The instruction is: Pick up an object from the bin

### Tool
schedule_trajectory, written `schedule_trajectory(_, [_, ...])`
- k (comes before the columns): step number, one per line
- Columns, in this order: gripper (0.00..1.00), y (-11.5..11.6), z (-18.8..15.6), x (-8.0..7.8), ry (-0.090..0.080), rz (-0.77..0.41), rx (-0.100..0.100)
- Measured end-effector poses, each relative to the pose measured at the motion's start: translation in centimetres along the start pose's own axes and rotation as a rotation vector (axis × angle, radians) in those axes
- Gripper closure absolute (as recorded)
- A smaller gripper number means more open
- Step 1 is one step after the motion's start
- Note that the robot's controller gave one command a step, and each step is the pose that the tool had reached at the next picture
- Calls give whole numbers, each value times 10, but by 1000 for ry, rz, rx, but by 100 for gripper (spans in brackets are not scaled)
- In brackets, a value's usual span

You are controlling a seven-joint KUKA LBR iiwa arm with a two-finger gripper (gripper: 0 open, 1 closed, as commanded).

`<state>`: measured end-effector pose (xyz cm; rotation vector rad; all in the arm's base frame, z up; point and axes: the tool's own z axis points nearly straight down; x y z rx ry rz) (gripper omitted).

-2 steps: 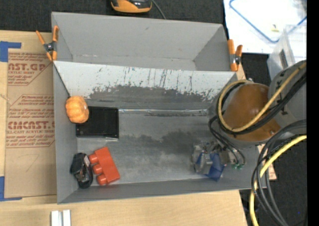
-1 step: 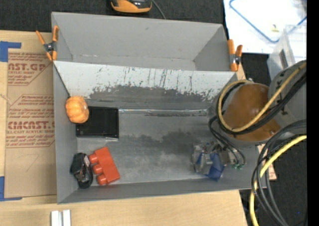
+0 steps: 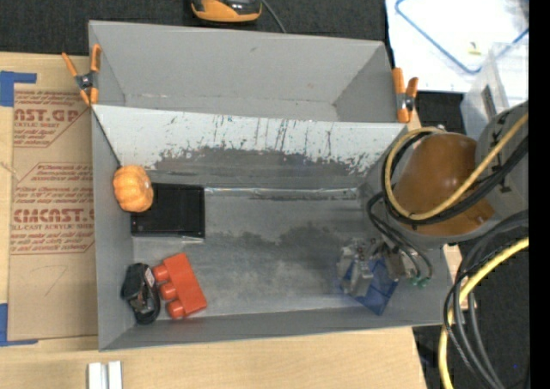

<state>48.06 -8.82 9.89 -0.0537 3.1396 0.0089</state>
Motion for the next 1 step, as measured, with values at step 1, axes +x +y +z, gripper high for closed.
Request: schedule_trajectory(1, [100, 0, -36, -2, -6, 0, 2])
